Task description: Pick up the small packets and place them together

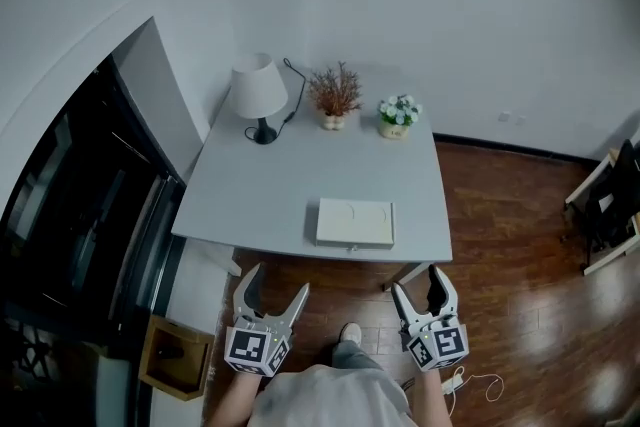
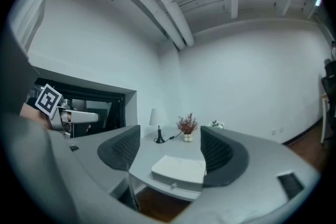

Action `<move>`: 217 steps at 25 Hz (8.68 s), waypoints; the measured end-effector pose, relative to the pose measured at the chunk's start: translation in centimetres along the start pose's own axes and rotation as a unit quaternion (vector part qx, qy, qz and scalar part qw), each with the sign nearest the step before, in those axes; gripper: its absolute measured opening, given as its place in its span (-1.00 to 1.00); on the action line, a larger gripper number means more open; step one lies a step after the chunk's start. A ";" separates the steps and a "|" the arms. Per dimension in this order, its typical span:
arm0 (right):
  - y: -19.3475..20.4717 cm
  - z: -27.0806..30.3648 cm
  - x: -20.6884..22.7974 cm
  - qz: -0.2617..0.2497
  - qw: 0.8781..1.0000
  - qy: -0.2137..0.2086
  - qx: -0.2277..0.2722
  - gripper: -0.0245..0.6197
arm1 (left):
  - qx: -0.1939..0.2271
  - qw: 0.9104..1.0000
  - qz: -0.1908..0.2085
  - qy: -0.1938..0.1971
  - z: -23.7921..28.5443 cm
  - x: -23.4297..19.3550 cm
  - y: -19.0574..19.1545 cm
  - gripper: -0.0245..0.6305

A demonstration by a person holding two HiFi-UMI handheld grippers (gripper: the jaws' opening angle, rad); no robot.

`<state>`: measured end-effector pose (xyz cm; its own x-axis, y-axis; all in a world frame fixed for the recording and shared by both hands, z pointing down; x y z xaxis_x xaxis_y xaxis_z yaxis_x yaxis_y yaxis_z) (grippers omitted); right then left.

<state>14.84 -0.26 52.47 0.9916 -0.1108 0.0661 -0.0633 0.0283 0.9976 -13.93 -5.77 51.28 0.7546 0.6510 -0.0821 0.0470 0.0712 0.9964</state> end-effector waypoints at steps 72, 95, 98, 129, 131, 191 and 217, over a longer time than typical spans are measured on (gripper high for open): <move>28.6 19.5 -0.5 0.212 0.865 0.008 -0.455 -0.65 | -0.012 1.000 0.011 -0.025 8.6 -2.5 -0.3 0.16; 28.4 16.1 -1.4 0.141 0.870 -0.067 -0.468 -0.67 | -0.028 0.999 -0.003 -0.022 10.6 -2.6 1.9 0.15; 28.6 14.0 -2.2 0.147 0.859 -0.086 -0.484 -0.67 | -0.028 0.999 -0.007 -0.030 10.7 -3.1 2.1 0.15; 7.8 14.9 -4.5 0.028 0.956 -0.254 -0.147 0.27 | 0.014 1.000 0.011 -0.024 12.0 -3.0 -0.1 0.15; 4.0 15.6 -2.4 0.015 0.977 -0.198 -0.078 0.20 | 0.022 0.999 0.012 -0.024 11.8 -2.9 -0.7 0.15; 7.1 14.0 0.5 -0.113 0.961 -0.218 -0.128 0.19 | 0.004 0.999 0.038 0.006 10.9 -1.1 -0.2 0.10; 24.5 17.6 -8.4 -0.545 0.653 -0.446 -0.279 -0.92 | -0.023 0.998 0.045 -0.041 8.6 -3.5 1.4 0.10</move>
<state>2.99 -16.14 76.70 -0.0619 -0.8947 -0.4423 0.9234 -0.2195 0.3148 -10.88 -14.49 53.13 0.8061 0.5916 0.0108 -0.0517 0.0523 0.9973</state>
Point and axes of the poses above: the fingertips, and each gripper's own axes: z forward along the fingers, x to its right, y out of its underside, the point moved 5 cm from there along -z, backward along the fingers, and after that the axes turned 6 degrees about y, right-handed, at the moved point
